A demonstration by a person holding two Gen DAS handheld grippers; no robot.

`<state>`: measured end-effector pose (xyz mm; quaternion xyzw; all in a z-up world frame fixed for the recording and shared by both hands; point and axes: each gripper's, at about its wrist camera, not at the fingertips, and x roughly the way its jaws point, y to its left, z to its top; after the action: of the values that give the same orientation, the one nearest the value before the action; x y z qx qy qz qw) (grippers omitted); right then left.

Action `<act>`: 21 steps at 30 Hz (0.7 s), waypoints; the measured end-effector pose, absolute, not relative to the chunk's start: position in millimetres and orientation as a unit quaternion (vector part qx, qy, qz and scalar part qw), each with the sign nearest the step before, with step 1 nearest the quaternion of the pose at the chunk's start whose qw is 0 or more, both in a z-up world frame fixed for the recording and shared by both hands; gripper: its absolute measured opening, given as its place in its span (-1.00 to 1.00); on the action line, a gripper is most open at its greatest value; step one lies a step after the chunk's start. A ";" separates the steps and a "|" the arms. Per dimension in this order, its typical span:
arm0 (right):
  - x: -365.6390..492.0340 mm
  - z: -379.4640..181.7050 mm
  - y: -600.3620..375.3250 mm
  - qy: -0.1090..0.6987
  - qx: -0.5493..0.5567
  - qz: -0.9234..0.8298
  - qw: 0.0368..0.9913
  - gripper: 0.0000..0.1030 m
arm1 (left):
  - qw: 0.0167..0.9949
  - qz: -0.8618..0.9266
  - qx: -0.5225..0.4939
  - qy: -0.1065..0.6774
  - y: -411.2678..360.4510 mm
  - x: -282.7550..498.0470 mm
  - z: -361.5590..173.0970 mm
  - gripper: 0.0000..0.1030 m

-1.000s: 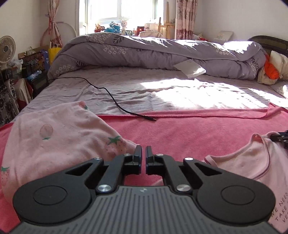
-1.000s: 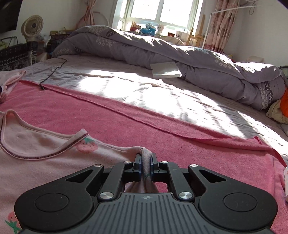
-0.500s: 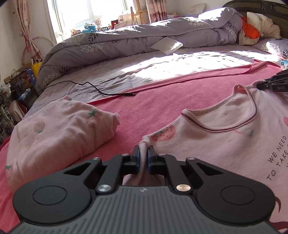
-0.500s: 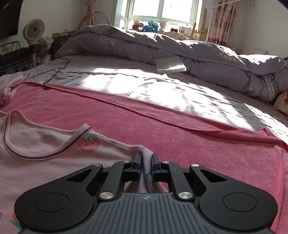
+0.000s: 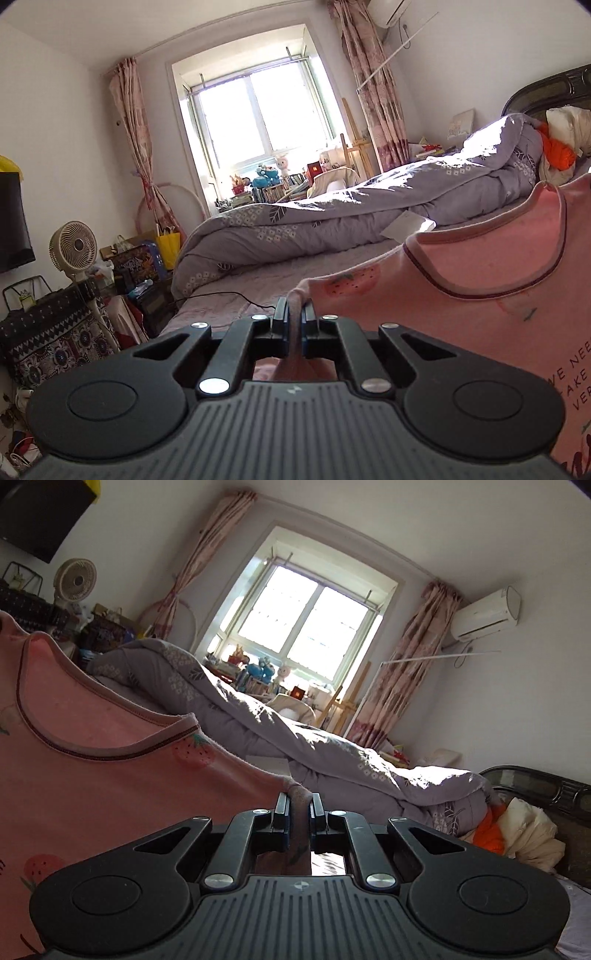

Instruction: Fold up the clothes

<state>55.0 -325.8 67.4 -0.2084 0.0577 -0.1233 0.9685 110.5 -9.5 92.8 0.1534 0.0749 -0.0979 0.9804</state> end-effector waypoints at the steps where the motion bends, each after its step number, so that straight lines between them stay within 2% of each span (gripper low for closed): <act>1: 46.7 76.0 -327.0 0.048 -0.205 -0.125 0.970 -0.79 | 0.982 -0.094 0.149 0.065 -9.2 101.9 100.3 -0.90; 14: -66.3 175.3 -327.2 -0.045 -0.214 -0.147 0.965 -0.79 | 0.985 -0.071 0.152 -0.043 1.8 -2.3 186.9 -0.86; 18: -57.4 201.0 -331.5 -0.047 -0.214 -0.158 0.963 -0.78 | 0.985 -0.050 0.156 -0.050 -8.5 14.6 202.1 -0.84; 21: -26.7 200.7 -332.8 -0.022 -0.227 -0.163 0.960 -0.78 | 0.985 -0.038 0.168 -0.012 -25.7 59.1 191.1 -0.83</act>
<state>-26.7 -332.8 200.7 -0.2267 -0.0222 -0.1634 0.9599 59.1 -25.7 191.1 0.1683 -0.0124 -0.0382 0.9849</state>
